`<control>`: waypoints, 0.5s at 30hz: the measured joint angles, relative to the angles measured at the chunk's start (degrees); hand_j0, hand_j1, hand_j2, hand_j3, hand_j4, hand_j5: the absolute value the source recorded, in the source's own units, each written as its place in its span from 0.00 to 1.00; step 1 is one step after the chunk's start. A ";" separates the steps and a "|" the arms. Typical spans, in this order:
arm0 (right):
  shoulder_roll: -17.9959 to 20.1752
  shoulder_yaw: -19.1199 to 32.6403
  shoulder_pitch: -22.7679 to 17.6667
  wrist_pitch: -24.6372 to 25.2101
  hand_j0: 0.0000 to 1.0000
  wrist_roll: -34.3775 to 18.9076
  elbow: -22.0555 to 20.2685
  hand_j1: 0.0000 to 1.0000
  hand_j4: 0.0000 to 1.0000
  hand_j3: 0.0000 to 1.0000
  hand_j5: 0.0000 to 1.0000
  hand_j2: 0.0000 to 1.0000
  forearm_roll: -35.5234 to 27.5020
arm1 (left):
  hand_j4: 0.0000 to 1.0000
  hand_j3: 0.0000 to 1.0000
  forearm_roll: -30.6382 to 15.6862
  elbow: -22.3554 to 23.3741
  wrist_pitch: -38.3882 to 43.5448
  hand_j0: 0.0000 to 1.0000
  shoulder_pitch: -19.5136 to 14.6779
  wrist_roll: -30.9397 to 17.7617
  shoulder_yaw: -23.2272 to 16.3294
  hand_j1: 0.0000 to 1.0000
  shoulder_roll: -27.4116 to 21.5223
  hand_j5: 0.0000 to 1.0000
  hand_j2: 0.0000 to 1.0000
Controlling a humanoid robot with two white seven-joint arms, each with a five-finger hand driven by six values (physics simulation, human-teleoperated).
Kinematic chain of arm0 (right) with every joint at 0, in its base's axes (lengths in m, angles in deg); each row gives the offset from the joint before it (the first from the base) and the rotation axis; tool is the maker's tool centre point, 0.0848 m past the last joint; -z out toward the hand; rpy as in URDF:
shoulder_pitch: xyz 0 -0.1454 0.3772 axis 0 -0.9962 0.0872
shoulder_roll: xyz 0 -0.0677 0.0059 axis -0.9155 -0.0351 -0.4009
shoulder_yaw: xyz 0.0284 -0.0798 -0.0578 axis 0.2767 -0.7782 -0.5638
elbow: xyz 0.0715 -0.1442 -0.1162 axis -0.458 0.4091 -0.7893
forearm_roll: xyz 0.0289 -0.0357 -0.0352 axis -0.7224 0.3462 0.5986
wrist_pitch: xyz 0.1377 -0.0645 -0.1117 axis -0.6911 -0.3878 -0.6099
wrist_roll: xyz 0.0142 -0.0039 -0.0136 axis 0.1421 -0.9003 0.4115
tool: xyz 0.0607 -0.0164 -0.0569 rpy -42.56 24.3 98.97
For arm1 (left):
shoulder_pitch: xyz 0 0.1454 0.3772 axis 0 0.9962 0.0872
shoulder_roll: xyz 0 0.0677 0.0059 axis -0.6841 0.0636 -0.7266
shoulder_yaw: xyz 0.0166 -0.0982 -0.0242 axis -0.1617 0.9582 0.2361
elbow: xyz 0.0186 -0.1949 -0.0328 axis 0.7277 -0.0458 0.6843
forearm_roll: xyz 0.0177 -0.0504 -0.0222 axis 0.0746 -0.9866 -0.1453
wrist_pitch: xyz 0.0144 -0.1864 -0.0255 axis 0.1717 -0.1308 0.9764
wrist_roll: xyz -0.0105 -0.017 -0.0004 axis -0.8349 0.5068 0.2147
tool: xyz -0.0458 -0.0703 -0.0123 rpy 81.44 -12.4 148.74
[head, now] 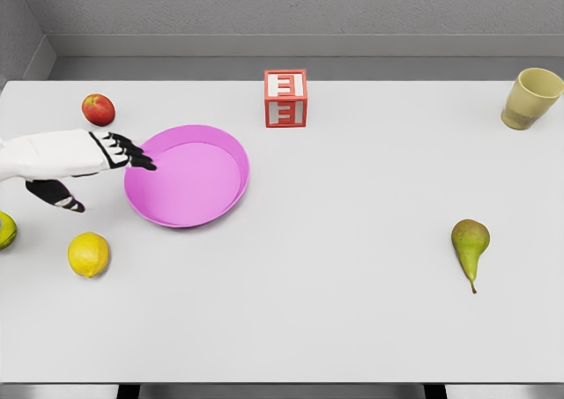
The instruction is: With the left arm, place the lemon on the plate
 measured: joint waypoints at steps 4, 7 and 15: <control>0.00 -0.01 -1.14 0.06 1.00 -0.07 0.27 1.00 1.00 1.00 1.00 1.00 0.04 | 1.00 1.00 -0.21 -2.03 -0.01 1.00 2.02 0.00 0.42 1.00 -1.18 1.00 1.00; 0.00 -0.04 -1.14 0.06 1.00 -0.10 0.32 1.00 1.00 1.00 1.00 1.00 0.05 | 1.00 1.00 -0.20 -4.10 -0.03 1.00 5.80 -0.01 1.23 1.00 -2.52 1.00 1.00; 0.00 -0.06 -1.14 0.06 1.00 -0.11 0.35 1.00 1.00 1.00 1.00 1.00 0.05 | 1.00 1.00 -0.10 -4.49 0.02 1.00 6.24 0.00 3.65 1.00 -4.46 1.00 1.00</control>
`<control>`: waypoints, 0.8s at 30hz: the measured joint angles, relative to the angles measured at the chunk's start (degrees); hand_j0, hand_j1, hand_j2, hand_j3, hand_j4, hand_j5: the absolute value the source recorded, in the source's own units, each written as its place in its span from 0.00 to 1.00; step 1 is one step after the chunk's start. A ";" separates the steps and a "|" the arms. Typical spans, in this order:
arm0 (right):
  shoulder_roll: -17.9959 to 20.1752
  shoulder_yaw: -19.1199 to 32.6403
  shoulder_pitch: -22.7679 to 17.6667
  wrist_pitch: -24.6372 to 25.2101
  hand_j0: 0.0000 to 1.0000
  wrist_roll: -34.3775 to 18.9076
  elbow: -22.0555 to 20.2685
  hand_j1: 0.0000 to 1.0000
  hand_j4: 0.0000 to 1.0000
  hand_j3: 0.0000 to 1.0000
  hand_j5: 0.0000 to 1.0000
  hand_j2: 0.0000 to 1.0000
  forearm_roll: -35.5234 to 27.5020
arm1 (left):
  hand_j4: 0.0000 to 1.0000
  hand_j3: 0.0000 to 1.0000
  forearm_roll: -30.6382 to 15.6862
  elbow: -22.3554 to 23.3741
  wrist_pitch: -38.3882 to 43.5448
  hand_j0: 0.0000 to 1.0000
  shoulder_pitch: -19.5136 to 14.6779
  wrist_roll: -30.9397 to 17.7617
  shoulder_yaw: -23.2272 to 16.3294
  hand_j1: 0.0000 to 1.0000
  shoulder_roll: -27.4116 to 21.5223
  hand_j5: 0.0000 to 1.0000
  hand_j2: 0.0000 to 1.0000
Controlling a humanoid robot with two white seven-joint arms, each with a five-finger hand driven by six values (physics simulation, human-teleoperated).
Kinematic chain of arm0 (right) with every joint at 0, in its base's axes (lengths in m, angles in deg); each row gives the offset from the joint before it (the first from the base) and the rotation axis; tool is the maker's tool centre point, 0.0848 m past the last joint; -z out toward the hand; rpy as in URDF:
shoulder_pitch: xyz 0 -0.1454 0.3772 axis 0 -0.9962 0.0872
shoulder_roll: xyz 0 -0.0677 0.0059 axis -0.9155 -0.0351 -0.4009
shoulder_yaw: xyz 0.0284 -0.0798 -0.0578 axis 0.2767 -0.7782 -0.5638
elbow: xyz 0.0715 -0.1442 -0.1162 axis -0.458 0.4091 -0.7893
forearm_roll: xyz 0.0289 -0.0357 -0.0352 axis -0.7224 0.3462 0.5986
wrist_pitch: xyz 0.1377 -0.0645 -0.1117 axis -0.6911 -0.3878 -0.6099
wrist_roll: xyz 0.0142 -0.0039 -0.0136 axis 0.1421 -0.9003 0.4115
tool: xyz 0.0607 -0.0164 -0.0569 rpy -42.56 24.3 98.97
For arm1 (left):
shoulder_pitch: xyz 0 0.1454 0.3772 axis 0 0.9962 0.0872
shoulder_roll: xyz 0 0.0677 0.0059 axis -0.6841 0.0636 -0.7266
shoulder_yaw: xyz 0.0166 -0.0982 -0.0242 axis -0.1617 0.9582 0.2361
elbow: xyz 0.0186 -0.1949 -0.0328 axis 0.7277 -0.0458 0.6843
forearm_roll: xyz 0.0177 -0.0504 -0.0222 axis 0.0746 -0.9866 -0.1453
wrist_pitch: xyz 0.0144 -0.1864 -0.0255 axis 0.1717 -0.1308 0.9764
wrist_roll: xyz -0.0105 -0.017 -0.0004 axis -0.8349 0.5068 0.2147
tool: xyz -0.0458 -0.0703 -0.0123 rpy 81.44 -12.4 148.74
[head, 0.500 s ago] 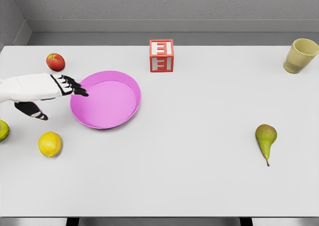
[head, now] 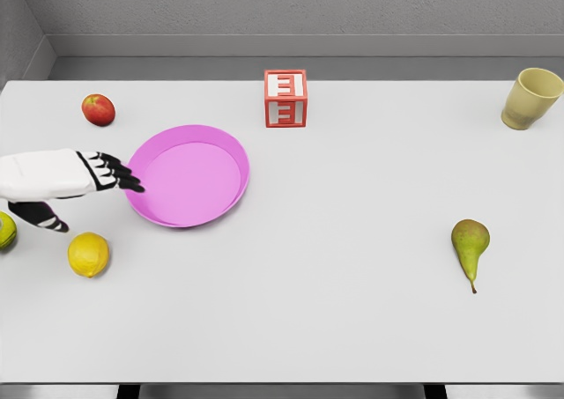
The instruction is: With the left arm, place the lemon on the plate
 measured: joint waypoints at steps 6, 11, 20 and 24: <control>0.00 0.00 0.00 0.00 1.00 0.00 0.00 1.00 1.00 1.00 1.00 1.00 0.00 | 1.00 1.00 2.71 1.17 -0.02 1.00 4.66 0.00 0.35 1.00 -0.27 1.00 1.00; 0.00 0.00 0.00 0.00 1.00 0.00 0.00 1.00 1.00 1.00 1.00 1.00 0.00 | 1.00 1.00 3.76 1.81 0.00 1.00 5.54 0.00 0.34 1.00 -0.47 1.00 1.00; 0.00 -0.01 0.00 0.00 1.00 0.00 0.00 1.00 1.00 1.00 1.00 1.00 0.00 | 1.00 1.00 8.15 1.29 0.00 1.00 6.86 0.00 1.01 1.00 0.78 1.00 1.00; 0.00 -0.01 0.00 0.01 1.00 0.00 0.00 1.00 1.00 1.00 1.00 1.00 0.00 | 1.00 1.00 8.52 0.80 0.00 1.00 8.17 0.00 1.23 1.00 1.01 1.00 1.00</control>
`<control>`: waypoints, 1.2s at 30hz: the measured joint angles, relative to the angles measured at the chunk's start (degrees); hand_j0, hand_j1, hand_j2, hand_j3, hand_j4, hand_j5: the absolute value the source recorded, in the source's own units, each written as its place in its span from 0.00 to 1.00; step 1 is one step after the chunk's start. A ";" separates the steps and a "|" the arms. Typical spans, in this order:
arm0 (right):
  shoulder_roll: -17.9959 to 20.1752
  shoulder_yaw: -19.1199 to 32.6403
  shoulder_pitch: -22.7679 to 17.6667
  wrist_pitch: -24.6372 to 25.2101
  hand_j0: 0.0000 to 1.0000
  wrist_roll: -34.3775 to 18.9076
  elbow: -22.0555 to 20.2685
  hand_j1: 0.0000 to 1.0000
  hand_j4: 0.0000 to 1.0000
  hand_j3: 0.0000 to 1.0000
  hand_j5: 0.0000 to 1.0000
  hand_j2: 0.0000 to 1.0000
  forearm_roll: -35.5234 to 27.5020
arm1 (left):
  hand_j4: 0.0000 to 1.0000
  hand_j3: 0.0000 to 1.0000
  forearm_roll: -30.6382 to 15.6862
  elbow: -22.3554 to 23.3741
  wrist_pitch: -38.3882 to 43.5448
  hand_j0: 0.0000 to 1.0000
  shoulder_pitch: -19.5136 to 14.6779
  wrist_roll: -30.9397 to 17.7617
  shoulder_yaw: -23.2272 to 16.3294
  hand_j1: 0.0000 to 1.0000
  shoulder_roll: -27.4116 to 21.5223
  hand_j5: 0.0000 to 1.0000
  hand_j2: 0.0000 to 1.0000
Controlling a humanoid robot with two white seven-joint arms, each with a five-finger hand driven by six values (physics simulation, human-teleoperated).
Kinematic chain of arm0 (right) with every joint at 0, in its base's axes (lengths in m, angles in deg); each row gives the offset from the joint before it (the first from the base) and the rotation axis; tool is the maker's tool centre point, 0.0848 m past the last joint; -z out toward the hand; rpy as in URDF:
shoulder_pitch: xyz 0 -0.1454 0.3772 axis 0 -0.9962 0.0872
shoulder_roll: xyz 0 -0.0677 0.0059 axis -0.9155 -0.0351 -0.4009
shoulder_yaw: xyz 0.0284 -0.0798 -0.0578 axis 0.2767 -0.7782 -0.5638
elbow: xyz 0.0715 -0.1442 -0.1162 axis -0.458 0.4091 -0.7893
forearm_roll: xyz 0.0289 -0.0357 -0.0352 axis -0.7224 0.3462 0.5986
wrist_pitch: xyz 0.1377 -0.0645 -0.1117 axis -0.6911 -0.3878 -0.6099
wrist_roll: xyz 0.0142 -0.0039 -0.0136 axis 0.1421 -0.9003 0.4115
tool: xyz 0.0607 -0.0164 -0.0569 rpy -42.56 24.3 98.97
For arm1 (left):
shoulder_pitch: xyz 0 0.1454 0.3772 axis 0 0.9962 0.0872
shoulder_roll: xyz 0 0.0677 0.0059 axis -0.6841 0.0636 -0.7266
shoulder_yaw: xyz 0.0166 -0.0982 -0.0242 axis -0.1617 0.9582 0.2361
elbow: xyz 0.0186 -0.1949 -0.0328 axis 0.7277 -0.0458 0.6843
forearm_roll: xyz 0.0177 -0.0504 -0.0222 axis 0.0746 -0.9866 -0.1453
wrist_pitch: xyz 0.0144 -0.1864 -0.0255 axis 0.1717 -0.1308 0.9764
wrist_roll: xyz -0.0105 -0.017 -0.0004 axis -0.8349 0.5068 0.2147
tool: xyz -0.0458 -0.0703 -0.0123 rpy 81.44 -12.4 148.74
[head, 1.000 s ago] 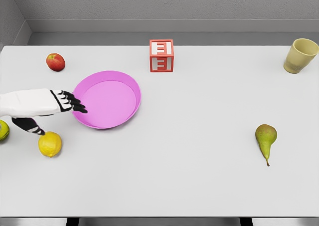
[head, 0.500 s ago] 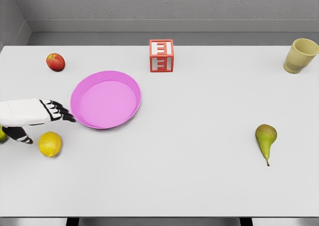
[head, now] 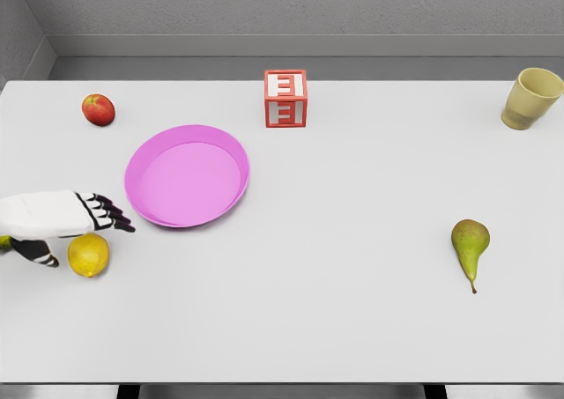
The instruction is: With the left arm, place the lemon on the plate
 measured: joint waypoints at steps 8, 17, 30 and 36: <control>0.00 0.00 0.00 -0.01 1.00 0.00 0.00 1.00 1.00 1.00 1.00 1.00 0.00 | 1.00 1.00 0.23 0.31 0.01 1.00 0.53 0.00 0.23 1.00 0.10 1.00 1.00; 0.00 0.01 0.00 -0.01 1.00 0.00 0.00 1.00 1.00 1.00 1.00 1.00 0.00 | 1.00 1.00 0.27 0.25 0.01 1.00 0.70 0.00 0.19 1.00 0.14 1.00 1.00; 0.00 0.00 0.00 -0.01 1.00 0.00 0.00 1.00 1.00 1.00 1.00 1.00 0.00 | 1.00 1.00 0.47 1.04 0.01 1.00 1.23 0.00 0.60 1.00 0.69 1.00 1.00; 0.00 0.00 0.00 -0.01 1.00 0.00 0.00 1.00 1.00 1.00 1.00 1.00 0.00 | 1.00 1.00 1.11 1.59 0.01 1.00 1.23 0.00 0.60 1.00 1.60 1.00 1.00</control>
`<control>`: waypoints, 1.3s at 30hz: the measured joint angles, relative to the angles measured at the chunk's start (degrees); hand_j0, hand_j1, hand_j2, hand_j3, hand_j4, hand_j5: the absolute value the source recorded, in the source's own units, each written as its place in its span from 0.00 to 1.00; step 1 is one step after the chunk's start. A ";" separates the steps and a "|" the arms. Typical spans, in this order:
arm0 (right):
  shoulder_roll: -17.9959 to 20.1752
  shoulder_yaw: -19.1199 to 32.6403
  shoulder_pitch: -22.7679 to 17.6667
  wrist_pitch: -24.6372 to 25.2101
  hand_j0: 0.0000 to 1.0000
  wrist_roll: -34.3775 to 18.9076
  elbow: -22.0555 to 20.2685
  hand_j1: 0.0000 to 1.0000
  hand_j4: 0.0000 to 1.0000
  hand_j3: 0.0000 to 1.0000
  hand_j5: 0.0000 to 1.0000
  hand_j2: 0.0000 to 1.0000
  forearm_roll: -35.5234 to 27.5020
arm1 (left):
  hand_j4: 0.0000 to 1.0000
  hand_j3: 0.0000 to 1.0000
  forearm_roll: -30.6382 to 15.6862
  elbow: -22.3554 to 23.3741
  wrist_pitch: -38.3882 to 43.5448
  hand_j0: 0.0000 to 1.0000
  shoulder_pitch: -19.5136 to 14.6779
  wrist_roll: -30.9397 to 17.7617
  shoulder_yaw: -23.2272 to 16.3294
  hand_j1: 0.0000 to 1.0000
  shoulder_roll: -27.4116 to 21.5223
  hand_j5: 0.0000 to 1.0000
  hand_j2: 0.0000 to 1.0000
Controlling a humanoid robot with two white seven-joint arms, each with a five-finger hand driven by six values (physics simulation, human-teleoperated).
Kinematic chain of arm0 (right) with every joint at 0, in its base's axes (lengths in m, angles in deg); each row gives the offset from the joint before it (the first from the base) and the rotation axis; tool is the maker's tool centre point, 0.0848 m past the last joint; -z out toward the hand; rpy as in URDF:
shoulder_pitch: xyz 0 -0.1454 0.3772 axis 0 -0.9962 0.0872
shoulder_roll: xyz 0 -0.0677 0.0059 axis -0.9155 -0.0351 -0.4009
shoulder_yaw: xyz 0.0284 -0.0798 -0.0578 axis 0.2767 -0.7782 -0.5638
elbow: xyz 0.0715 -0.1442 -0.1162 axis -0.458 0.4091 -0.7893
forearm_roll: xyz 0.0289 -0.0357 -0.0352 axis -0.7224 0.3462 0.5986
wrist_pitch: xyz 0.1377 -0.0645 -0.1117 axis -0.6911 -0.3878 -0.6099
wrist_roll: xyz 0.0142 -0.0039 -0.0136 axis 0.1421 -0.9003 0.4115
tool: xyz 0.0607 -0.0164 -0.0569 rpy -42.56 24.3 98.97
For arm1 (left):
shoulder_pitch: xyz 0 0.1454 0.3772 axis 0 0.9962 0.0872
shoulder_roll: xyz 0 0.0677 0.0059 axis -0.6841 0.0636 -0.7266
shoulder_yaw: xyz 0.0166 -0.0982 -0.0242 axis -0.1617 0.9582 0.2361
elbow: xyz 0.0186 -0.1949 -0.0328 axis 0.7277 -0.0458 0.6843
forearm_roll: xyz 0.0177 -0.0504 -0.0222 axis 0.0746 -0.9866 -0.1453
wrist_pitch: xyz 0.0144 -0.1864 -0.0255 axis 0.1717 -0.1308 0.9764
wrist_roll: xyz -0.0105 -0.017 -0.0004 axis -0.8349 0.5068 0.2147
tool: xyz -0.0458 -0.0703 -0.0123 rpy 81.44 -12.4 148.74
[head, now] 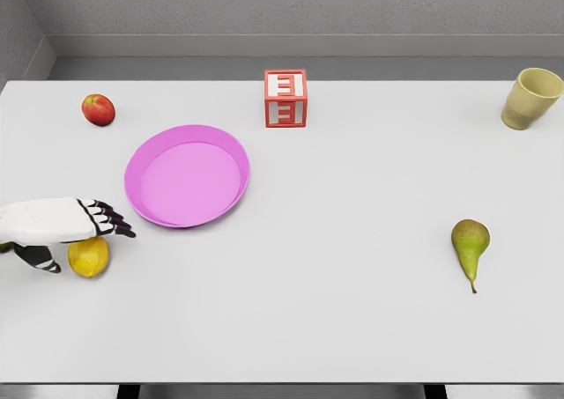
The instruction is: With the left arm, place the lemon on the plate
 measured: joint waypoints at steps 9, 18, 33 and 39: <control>0.00 0.00 0.00 0.00 1.00 0.00 0.00 1.00 1.00 1.00 1.00 1.00 0.00 | 1.00 1.00 0.61 1.13 0.00 1.00 0.53 0.00 0.06 1.00 0.95 1.00 1.00; 0.00 0.00 0.00 0.00 1.00 0.00 0.00 1.00 1.00 1.00 1.00 1.00 0.00 | 0.77 0.77 0.76 1.72 0.00 0.77 0.79 0.00 0.09 0.77 1.15 0.77 0.77; 0.00 0.00 0.00 0.00 1.00 0.00 0.00 1.00 1.00 1.00 1.00 1.00 0.00 | 0.48 0.48 1.12 1.93 0.37 0.48 1.40 0.26 0.24 0.48 1.34 0.48 0.48; 0.00 0.00 0.00 -0.01 1.00 0.00 0.00 1.00 1.00 1.00 1.00 1.00 0.00 | 0.45 0.45 1.70 1.51 0.32 0.45 1.58 0.23 0.58 0.45 1.39 0.45 0.45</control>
